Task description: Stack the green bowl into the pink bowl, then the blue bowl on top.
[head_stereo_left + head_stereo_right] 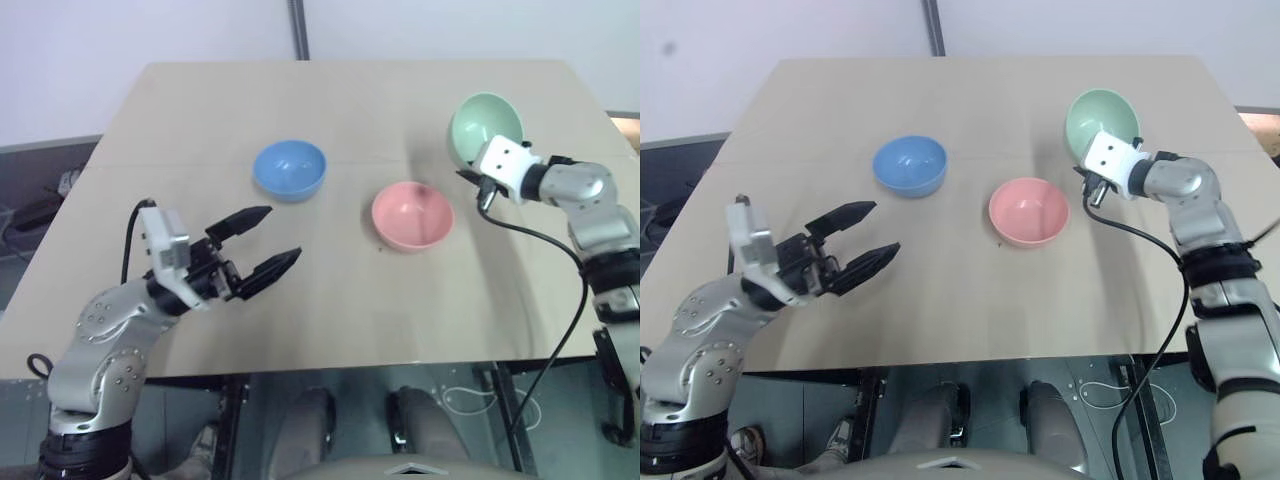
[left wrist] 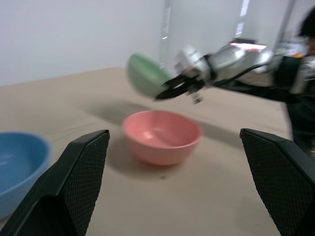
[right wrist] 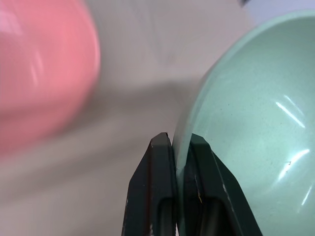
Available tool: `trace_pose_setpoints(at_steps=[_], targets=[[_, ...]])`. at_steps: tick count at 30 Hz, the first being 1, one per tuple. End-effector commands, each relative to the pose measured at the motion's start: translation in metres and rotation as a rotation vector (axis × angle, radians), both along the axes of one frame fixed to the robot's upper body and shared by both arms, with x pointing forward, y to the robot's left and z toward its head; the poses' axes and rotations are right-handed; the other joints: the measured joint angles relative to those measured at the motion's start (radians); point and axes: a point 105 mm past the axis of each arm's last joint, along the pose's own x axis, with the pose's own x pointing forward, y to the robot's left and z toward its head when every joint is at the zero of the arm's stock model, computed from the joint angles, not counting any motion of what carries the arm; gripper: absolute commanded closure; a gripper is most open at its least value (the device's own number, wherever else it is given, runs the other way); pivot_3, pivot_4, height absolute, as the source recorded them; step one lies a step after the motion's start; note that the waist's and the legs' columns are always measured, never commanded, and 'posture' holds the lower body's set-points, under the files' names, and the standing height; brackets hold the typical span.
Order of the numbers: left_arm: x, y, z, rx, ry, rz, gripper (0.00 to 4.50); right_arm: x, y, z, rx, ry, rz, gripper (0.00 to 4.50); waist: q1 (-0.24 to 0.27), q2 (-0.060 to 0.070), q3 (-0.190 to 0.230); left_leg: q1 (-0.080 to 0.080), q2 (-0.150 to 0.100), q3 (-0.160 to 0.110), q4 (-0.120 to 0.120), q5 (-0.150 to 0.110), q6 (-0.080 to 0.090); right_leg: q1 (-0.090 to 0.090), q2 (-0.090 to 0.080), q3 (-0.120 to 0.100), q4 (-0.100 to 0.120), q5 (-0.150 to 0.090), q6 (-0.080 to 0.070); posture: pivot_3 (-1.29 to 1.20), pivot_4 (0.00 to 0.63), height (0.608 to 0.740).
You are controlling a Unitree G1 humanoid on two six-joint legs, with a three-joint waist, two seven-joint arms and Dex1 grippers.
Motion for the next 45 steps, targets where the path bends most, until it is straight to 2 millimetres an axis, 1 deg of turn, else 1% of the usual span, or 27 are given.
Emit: trace_pose_setpoints(at_steps=[1,3,5,8,9,10,11,13,15,16,17,19,20,21,23,25,26,29,32,33,34,36,37,38,40,43,45], targets=[[0.017,0.009,0.008,0.045,-0.086,0.142,0.00,-0.053,0.033,0.021,0.068,0.061,0.172,4.47,0.006,0.000,0.000,-0.001,0.000,0.000,0.000,0.000,0.000,0.000,0.000,0.000,0.000,0.000,0.000,0.00,0.150,0.740],[0.024,0.011,0.009,0.057,-0.091,0.157,0.00,-0.075,0.050,0.012,0.090,0.147,0.216,4.47,0.013,0.000,0.000,-0.003,0.000,-0.003,0.000,0.000,0.000,-0.002,0.000,-0.002,-0.001,0.000,0.000,0.00,0.150,0.740],[0.030,0.011,0.014,0.059,-0.106,0.157,0.00,-0.085,0.061,-0.002,0.103,0.218,0.227,4.47,0.015,0.000,-0.001,-0.006,0.000,-0.003,0.001,0.000,0.000,-0.004,0.000,-0.002,0.000,0.000,0.000,0.00,0.150,0.740],[0.035,0.007,0.017,0.086,-0.120,0.151,0.00,-0.078,0.067,-0.017,0.099,0.225,0.193,4.47,0.016,0.000,-0.001,-0.007,-0.001,-0.004,0.004,0.000,0.000,-0.004,-0.001,-0.004,0.001,0.001,0.000,0.00,0.150,0.740],[0.037,0.005,0.016,0.100,-0.121,0.150,0.00,-0.072,0.065,-0.023,0.073,0.207,0.170,3.65,0.017,0.000,-0.001,-0.007,-0.001,-0.004,0.004,0.000,0.000,-0.004,-0.001,-0.004,0.001,0.001,0.000,0.00,0.150,0.740],[0.039,0.005,0.016,0.122,-0.129,0.160,0.00,-0.069,0.064,-0.026,0.055,0.195,0.158,3.33,0.019,-0.001,-0.001,-0.007,-0.002,-0.004,0.005,0.000,0.000,-0.004,-0.002,-0.004,0.001,0.001,0.000,0.00,0.150,0.740],[0.041,0.005,0.015,0.142,-0.137,0.173,0.00,-0.067,0.063,-0.026,0.053,0.184,0.149,2.68,0.019,-0.001,-0.001,-0.007,-0.002,-0.004,0.005,0.000,0.000,-0.004,-0.002,-0.005,0.001,0.001,0.000,0.00,0.150,0.740],[0.051,0.009,0.011,0.246,-0.173,0.247,0.00,-0.064,0.056,-0.014,0.065,0.120,0.114,1.98,0.021,-0.001,-0.001,-0.010,-0.003,-0.004,0.005,0.002,-0.003,-0.006,-0.002,-0.005,0.001,0.001,0.000,0.00,0.150,0.740],[0.058,0.011,0.009,0.310,-0.187,0.284,0.00,-0.066,0.052,-0.005,0.074,0.091,0.104,1.98,0.021,-0.001,-0.001,-0.011,-0.003,-0.004,0.005,0.003,-0.005,-0.008,-0.002,-0.005,0.001,0.001,0.000,0.00,0.150,0.740],[0.064,0.011,0.009,0.330,-0.179,0.297,0.00,-0.069,0.049,0.004,0.127,0.077,0.094,1.98,0.020,-0.001,-0.001,-0.011,-0.003,-0.004,0.005,0.003,-0.005,-0.008,-0.002,-0.005,0.001,0.001,0.000,0.00,0.150,0.740],[0.073,0.012,0.008,0.395,-0.167,0.337,0.00,-0.073,0.047,0.015,0.192,0.060,0.094,1.98,0.024,-0.001,0.000,-0.011,-0.003,-0.004,0.005,0.003,-0.005,-0.008,-0.002,-0.005,0.000,0.001,0.000,0.00,0.150,0.740],[0.085,0.014,0.005,0.523,-0.159,0.384,0.00,-0.081,0.045,0.028,0.277,0.041,0.098,1.98,0.024,-0.001,0.000,-0.012,-0.003,-0.004,0.005,0.003,-0.004,-0.008,-0.001,-0.006,0.000,0.001,0.000,0.00,0.150,0.740],[0.091,0.009,0.004,0.611,-0.174,0.371,0.00,-0.087,0.044,0.032,0.309,0.033,0.104,1.98,0.024,-0.001,0.000,-0.011,-0.003,-0.004,0.005,0.002,-0.003,-0.008,-0.001,-0.006,0.001,0.001,0.000,0.00,0.150,0.740],[0.098,0.005,0.002,0.689,-0.177,0.355,0.00,-0.093,0.043,0.034,0.338,0.031,0.106,1.98,0.027,-0.001,0.000,-0.011,-0.003,-0.004,0.005,0.001,-0.001,-0.007,-0.001,-0.007,0.001,0.001,0.000,0.00,0.150,0.740],[0.113,-0.005,0.003,0.786,-0.208,0.331,0.00,-0.102,0.041,0.034,0.372,0.025,0.095,1.98,0.035,-0.001,-0.001,-0.011,-0.003,-0.006,0.005,0.000,0.000,-0.007,0.000,-0.011,0.001,0.001,0.000,0.00,0.150,0.740],[0.118,-0.012,0.002,0.860,-0.249,0.297,0.00,-0.108,0.041,0.032,0.387,0.029,0.087,1.98,0.035,-0.001,-0.001,-0.011,-0.004,-0.005,0.006,0.000,0.000,-0.006,0.004,-0.011,0.002,0.001,0.000,0.00,0.150,0.740],[0.124,-0.014,-0.001,0.893,-0.235,0.294,0.00,-0.109,0.041,0.030,0.392,0.031,0.075,1.98,0.032,-0.001,-0.001,-0.011,-0.004,-0.005,0.006,0.000,0.000,-0.007,0.004,-0.011,0.002,0.001,0.000,0.00,0.150,0.740],[0.135,-0.030,-0.014,1.026,-0.260,0.207,0.00,-0.113,0.040,0.025,0.412,0.032,0.033,1.98,0.028,-0.001,-0.001,-0.011,-0.003,-0.004,0.006,0.001,-0.001,-0.007,0.005,-0.009,0.002,0.000,0.000,0.00,0.150,0.740],[0.138,-0.039,-0.021,1.123,-0.317,0.132,0.77,-0.115,0.040,0.023,0.409,0.021,0.010,1.93,0.027,-0.001,-0.001,-0.011,-0.003,-0.004,0.006,0.001,-0.002,-0.007,0.005,-0.010,0.003,0.000,0.000,0.00,0.150,0.740],[0.140,-0.044,-0.020,1.122,-0.319,0.121,1.17,-0.116,0.038,0.024,0.414,0.013,-0.003,1.93,0.023,-0.001,-0.001,-0.011,-0.003,-0.004,0.006,0.001,-0.002,-0.007,0.005,-0.010,0.003,0.000,0.000,0.00,0.150,0.740],[0.142,-0.047,-0.019,1.124,-0.326,0.117,1.91,-0.117,0.037,0.025,0.420,0.006,-0.015,1.93,0.019,-0.001,-0.001,-0.011,-0.003,-0.004,0.006,0.002,-0.002,-0.007,0.005,-0.009,0.003,0.000,0.000,0.00,0.150,0.740],[0.147,-0.049,-0.015,1.124,-0.343,0.130,2.60,-0.118,0.034,0.026,0.425,-0.006,-0.038,1.93,0.020,-0.001,-0.001,-0.011,-0.003,-0.004,0.007,0.002,-0.002,-0.007,0.005,-0.009,0.003,0.000,0.000,0.00,0.150,0.740],[0.148,-0.049,-0.013,1.126,-0.352,0.132,3.06,-0.118,0.032,0.026,0.423,-0.009,-0.050,1.93,0.020,-0.001,-0.001,-0.012,-0.003,-0.004,0.007,0.001,-0.002,-0.007,0.005,-0.010,0.003,0.000,0.000,0.00,0.150,0.740],[0.150,-0.048,-0.011,1.119,-0.358,0.139,3.39,-0.119,0.030,0.025,0.422,-0.012,-0.059,1.93,0.020,-0.001,-0.001,-0.012,-0.003,-0.004,0.007,0.001,-0.001,-0.007,0.005,-0.010,0.003,0.000,0.000,0.00,0.150,0.740],[0.151,-0.049,-0.009,1.099,-0.355,0.135,4.39,-0.121,0.028,0.024,0.426,-0.012,-0.073,1.93,0.019,-0.001,-0.001,-0.012,-0.003,-0.004,0.008,0.001,-0.001,-0.007,0.005,-0.010,0.003,0.000,0.000,0.00,0.150,0.740],[0.142,-0.060,-0.003,1.036,-0.366,0.061,4.45,-0.122,0.022,0.022,0.429,-0.016,-0.107,1.93,0.019,-0.001,-0.001,-0.012,-0.003,-0.004,0.009,0.001,-0.001,-0.007,0.005,-0.009,0.004,0.000,0.001,0.00,0.150,0.740],[0.137,-0.074,0.013,0.975,-0.415,0.027,4.45,-0.124,0.015,0.023,0.431,-0.029,-0.138,1.93,0.019,-0.001,-0.001,-0.012,-0.003,-0.004,0.010,0.001,-0.001,-0.007,0.005,-0.009,0.005,0.000,0.001,0.00,0.150,0.740]])
